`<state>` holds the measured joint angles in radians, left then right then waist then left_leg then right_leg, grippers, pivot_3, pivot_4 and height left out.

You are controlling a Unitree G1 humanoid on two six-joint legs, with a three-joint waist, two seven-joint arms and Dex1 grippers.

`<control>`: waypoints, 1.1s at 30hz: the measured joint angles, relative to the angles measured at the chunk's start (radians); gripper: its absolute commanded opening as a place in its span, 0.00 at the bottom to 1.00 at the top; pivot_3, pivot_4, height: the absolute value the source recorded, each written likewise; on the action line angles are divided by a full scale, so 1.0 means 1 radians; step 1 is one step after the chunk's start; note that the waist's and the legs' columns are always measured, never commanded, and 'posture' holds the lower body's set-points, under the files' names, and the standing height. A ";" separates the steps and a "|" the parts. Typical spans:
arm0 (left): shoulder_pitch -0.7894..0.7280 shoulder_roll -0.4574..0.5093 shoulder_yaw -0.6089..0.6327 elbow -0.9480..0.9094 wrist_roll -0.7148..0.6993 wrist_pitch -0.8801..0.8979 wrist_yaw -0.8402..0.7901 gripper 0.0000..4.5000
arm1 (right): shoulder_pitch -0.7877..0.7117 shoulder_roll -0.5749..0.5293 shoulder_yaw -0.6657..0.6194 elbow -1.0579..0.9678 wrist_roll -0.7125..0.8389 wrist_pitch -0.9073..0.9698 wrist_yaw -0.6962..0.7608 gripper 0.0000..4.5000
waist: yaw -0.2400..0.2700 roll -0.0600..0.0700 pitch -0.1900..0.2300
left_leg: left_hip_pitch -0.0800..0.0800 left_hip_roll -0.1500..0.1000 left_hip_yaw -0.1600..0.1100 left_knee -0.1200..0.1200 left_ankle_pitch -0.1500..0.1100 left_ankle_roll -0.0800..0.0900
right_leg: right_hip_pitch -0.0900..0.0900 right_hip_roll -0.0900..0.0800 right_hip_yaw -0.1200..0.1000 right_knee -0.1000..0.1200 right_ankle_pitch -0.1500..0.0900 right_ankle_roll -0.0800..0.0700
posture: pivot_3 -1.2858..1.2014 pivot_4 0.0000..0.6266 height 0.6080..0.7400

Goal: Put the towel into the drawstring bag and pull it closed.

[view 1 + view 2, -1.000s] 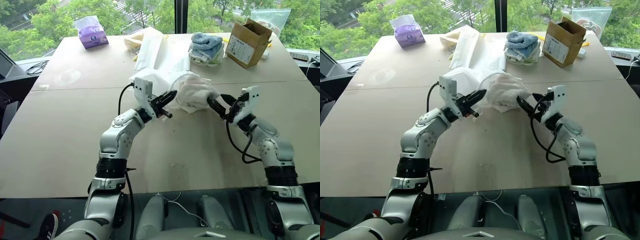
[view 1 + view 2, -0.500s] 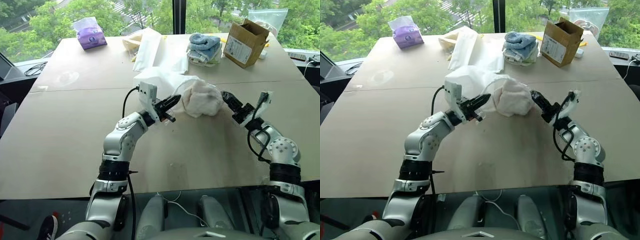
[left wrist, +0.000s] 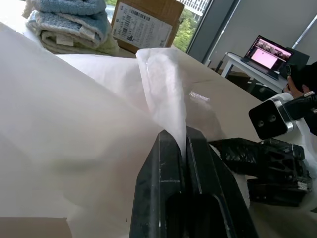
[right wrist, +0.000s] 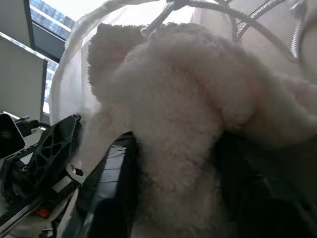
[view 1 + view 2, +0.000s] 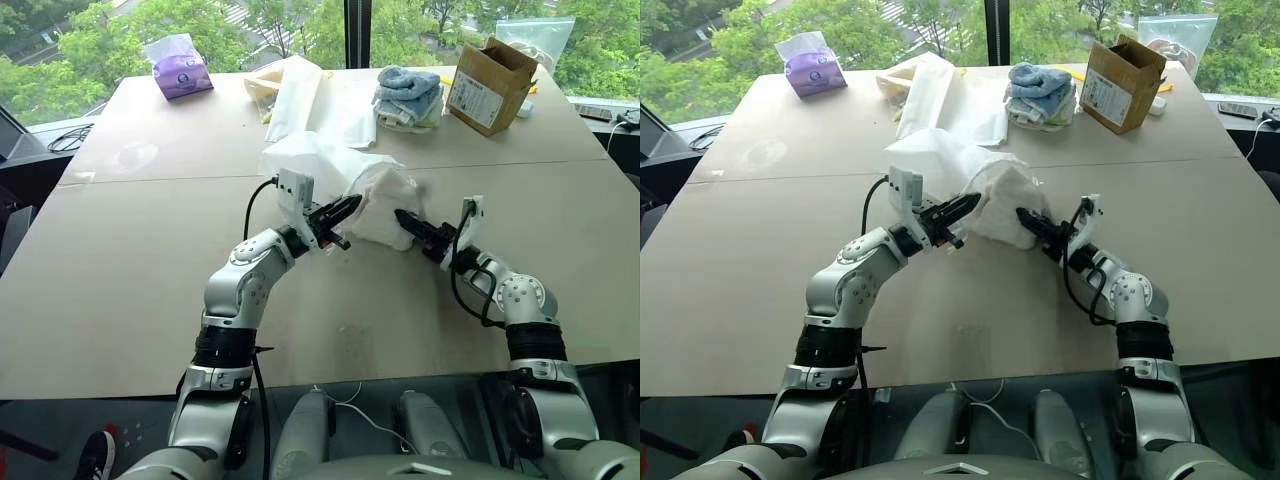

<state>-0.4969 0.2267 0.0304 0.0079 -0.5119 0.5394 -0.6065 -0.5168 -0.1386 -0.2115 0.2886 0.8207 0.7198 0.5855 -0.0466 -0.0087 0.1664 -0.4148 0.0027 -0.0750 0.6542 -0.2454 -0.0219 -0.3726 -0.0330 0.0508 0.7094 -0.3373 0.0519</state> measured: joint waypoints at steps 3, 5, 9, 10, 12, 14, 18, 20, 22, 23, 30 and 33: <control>0.000 0.004 0.000 0.000 -0.002 0.008 -0.012 0.00 | -0.019 0.016 0.008 -0.007 0.000 0.001 0.001 0.01 | 0.001 0.000 0.000 | 0.000 0.000 0.000 0.000 0.000 0.000 | 0.000 0.000 0.000 0.000 0.000 0.000 | 0.52 0.24 1.00; 0.000 0.008 -0.003 -0.001 -0.004 0.019 -0.030 0.00 | -0.038 0.025 0.008 -0.007 -0.001 0.001 0.001 0.01 | 0.001 0.000 0.000 | 0.000 0.000 -0.001 0.000 0.000 0.000 | 0.000 0.000 -0.001 0.000 0.000 0.000 | 0.52 0.24 1.00; 0.013 0.030 -0.017 -0.048 -0.039 0.064 -0.081 0.00 | -0.080 0.020 0.018 -0.003 -0.021 0.001 0.010 0.01 | 0.002 0.000 0.000 | 0.000 0.000 0.000 0.000 0.000 0.000 | 0.000 0.000 -0.001 0.000 0.000 0.000 | 0.52 0.24 1.00; 0.018 0.037 -0.024 -0.066 -0.051 0.085 -0.097 0.00 | -0.094 0.013 0.031 0.004 -0.033 0.001 0.024 0.01 | 0.001 0.000 0.000 | 0.000 0.000 0.000 0.000 0.000 0.000 | 0.000 0.000 -0.001 0.000 0.000 0.000 | 0.52 0.24 1.00; 0.029 0.044 -0.035 -0.097 -0.086 0.130 -0.126 0.00 | -0.118 -0.002 0.060 0.019 -0.058 0.006 0.060 0.01 | 0.002 0.000 0.000 | 0.000 0.000 -0.001 0.000 0.000 0.000 | 0.000 0.000 -0.001 0.000 0.000 0.000 | 0.52 0.24 1.00; 0.033 0.055 -0.050 -0.120 -0.109 0.159 -0.154 0.00 | -0.131 -0.016 0.085 0.033 -0.072 0.018 0.095 0.01 | 0.002 0.000 0.000 | 0.000 0.000 -0.001 0.000 0.000 0.000 | 0.000 0.000 -0.001 0.000 0.000 0.000 | 0.52 0.24 1.00; 0.038 0.086 -0.083 -0.166 -0.152 0.215 -0.217 0.00 | -0.147 -0.065 0.154 0.041 -0.090 0.063 0.226 0.01 | 0.002 0.000 0.000 | -0.001 0.000 -0.001 0.000 0.000 0.000 | 0.000 0.000 -0.001 -0.001 0.000 0.000 | 0.52 0.24 1.00; 0.040 0.095 -0.089 -0.172 -0.161 0.225 -0.235 0.00 | -0.149 -0.086 0.160 0.024 -0.072 0.100 0.285 0.01 | 0.002 0.000 0.000 | -0.001 0.000 -0.001 0.000 0.000 0.000 | 0.000 0.000 -0.001 -0.001 0.000 0.000 | 0.52 0.24 1.00; 0.040 0.100 -0.090 -0.175 -0.168 0.233 -0.245 0.00 | -0.155 -0.090 0.158 0.006 -0.058 0.121 0.308 0.01 | 0.001 0.000 0.000 | 0.000 0.000 -0.001 0.000 0.000 0.000 | 0.000 0.000 -0.001 -0.001 0.000 0.000 | 0.52 0.24 1.00; 0.042 0.099 -0.091 -0.178 -0.186 0.244 -0.254 0.00 | -0.166 -0.076 0.151 -0.021 -0.025 0.148 0.323 0.01 | 0.000 0.000 0.000 | 0.000 0.000 -0.001 0.000 0.000 0.000 | 0.000 0.000 -0.001 0.000 0.000 0.000 | 0.52 0.24 1.00; 0.053 0.079 -0.081 -0.235 -0.232 0.262 -0.254 0.00 | -0.225 0.209 -0.060 -0.006 0.127 0.111 0.053 0.01 | -0.004 0.000 0.000 | 0.000 0.000 -0.001 0.000 0.000 0.000 | -0.001 0.000 -0.001 0.001 0.000 0.000 | 0.52 0.24 1.00; 0.047 0.072 -0.063 -0.243 -0.243 0.258 -0.237 0.00 | -0.282 0.268 -0.144 -0.004 0.186 0.054 -0.111 0.01 | 0.004 0.000 0.000 | 0.000 0.000 -0.002 0.000 0.000 0.000 | 0.000 -0.001 -0.002 0.001 0.000 0.000 | 0.52 0.24 1.00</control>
<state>-0.4496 0.2992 -0.0321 -0.2351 -0.7550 0.7978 -0.8431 -0.7984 0.1293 -0.3554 0.2847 1.0071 0.7740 0.4744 -0.0428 -0.0086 0.1665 -0.4152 0.0026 -0.0771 0.6542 -0.2453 -0.0221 -0.3731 -0.0337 0.0487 0.7099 -0.3373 0.0518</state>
